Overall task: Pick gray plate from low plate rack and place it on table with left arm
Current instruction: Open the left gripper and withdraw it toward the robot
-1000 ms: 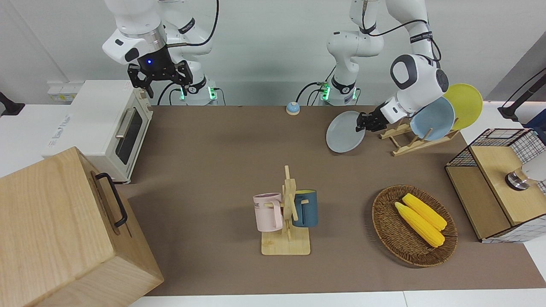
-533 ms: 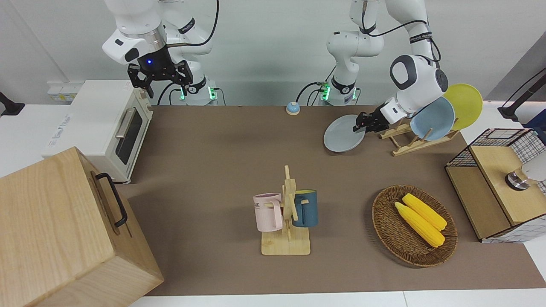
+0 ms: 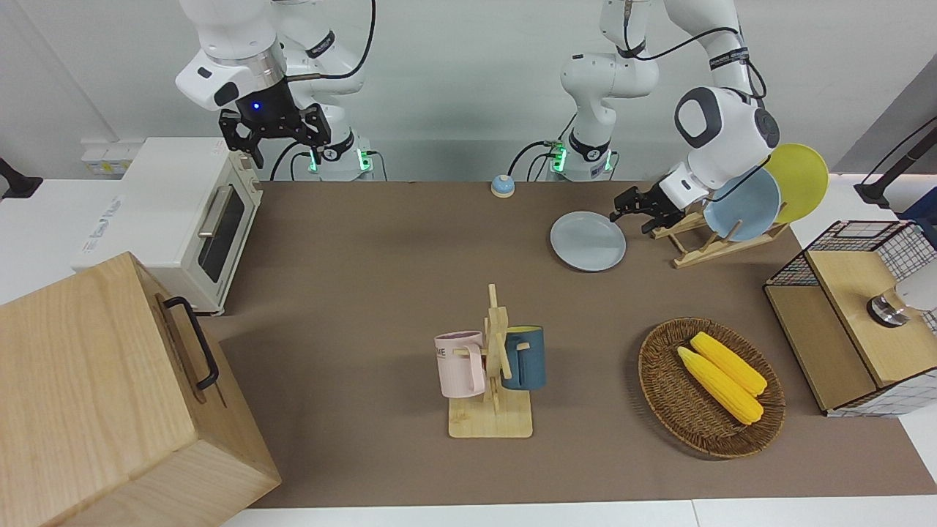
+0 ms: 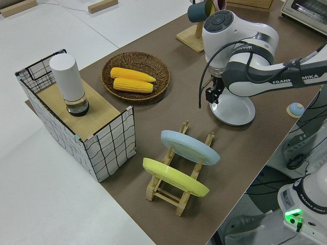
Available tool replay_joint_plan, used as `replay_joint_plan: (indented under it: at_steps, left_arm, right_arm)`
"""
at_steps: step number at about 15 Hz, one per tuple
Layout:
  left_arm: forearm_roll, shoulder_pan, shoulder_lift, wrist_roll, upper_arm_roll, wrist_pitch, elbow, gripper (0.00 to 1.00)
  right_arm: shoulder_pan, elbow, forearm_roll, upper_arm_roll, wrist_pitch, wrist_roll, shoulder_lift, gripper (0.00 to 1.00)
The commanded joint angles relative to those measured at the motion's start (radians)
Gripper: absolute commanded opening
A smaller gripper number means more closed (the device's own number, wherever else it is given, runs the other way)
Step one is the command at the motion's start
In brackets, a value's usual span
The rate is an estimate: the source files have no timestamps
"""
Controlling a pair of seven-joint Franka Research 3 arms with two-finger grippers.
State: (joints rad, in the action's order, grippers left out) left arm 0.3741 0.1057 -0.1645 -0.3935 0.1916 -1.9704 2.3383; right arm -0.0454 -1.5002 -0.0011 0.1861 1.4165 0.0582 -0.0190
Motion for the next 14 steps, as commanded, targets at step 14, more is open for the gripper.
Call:
replay_joint_plan:
  at_steps: [14]
  left_arm:
    - [-0.25,0.017,-0.003,0.315,-0.026,0.327,-0.488,1.0]
  right_arm:
    - [-0.01,0.006,0.01,0.006,-0.014,-0.001,-0.002,0.99]
